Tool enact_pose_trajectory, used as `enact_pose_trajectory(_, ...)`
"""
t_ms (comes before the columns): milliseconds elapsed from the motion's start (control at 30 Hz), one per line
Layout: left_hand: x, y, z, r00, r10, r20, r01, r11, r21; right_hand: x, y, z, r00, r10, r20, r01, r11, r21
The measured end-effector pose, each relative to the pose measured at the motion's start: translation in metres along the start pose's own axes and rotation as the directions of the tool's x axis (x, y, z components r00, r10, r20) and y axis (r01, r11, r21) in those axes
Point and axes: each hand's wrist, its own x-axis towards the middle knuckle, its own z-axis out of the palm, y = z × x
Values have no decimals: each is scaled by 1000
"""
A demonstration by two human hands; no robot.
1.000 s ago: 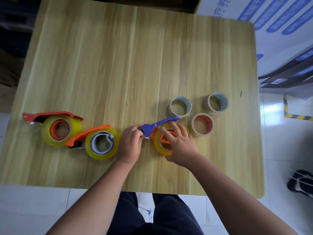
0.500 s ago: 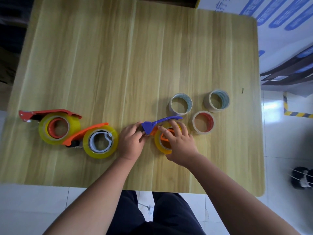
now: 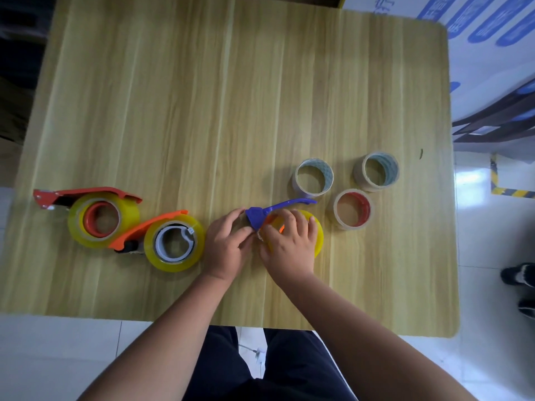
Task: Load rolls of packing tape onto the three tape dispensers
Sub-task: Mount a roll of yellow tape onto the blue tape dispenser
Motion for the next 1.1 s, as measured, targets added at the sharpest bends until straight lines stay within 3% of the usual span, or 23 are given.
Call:
enact_pose_trajectory(67,0,1,-3,999,34,-23,-33,999,41,2,1,5,1000,11,-25,-10,999,38)
enact_pose_trajectory(200,1,8,1,985,-171,-30,172,984,48,7,5,11,997,2,-81,3,998,59)
enact_pose_trajectory(267,5,9,0,974,-221,-52,220,975,-37,7,6,13,996,-10,-87,15,999,52)
enact_pose_trajectory(367,2,4,4,988,-126,-84,123,991,-42,7,6,16,993,-8,-114,14,998,54)
enact_pose_trajectory(733,0,4,3,983,-177,47,178,983,-31,8,1,17,993,40,-109,-33,998,62)
enact_pose_trajectory(1100,2,9,8,982,-189,4,189,978,-86,11,0,17,994,96,-43,-96,995,10)
